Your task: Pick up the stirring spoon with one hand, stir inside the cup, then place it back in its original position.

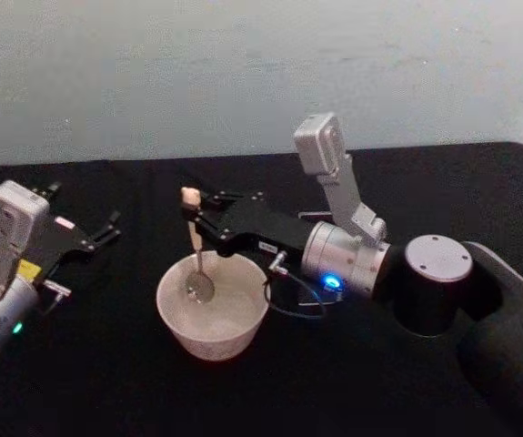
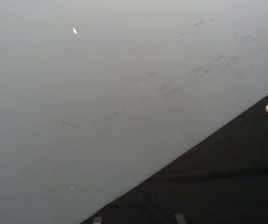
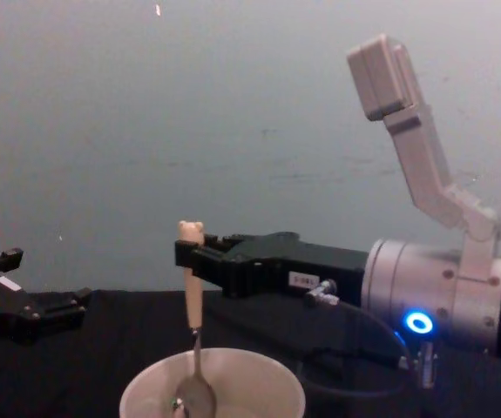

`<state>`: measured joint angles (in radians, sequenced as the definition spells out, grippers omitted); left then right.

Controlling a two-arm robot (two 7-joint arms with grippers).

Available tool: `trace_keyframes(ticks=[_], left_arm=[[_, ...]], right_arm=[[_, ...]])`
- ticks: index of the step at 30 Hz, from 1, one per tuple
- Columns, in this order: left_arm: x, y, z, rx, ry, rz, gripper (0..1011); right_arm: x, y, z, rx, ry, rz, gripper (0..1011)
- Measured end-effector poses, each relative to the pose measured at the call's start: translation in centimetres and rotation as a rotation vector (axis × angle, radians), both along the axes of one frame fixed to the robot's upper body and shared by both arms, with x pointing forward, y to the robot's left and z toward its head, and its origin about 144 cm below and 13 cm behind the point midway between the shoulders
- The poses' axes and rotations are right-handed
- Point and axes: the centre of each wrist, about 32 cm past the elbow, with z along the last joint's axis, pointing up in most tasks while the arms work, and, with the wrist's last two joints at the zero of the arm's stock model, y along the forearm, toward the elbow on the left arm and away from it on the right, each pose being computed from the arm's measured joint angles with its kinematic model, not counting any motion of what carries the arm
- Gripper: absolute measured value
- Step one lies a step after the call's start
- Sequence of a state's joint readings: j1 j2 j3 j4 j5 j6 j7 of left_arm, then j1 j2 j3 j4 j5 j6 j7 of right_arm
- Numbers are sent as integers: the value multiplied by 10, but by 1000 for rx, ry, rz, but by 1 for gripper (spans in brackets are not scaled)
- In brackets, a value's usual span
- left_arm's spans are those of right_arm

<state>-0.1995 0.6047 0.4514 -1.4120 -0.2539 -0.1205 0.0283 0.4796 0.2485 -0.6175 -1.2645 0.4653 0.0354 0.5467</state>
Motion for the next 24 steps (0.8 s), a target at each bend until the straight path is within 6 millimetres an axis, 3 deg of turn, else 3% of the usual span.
trace_keyframes(ticks=[16, 24], left_arm=[[0, 0, 0, 0, 0, 0, 1001], [0, 0, 0, 0, 0, 0, 1001]], right_arm=[[-13, -37, 2, -5, -3, -4, 211], [-27, -45, 4, -5, 7, 47, 211]])
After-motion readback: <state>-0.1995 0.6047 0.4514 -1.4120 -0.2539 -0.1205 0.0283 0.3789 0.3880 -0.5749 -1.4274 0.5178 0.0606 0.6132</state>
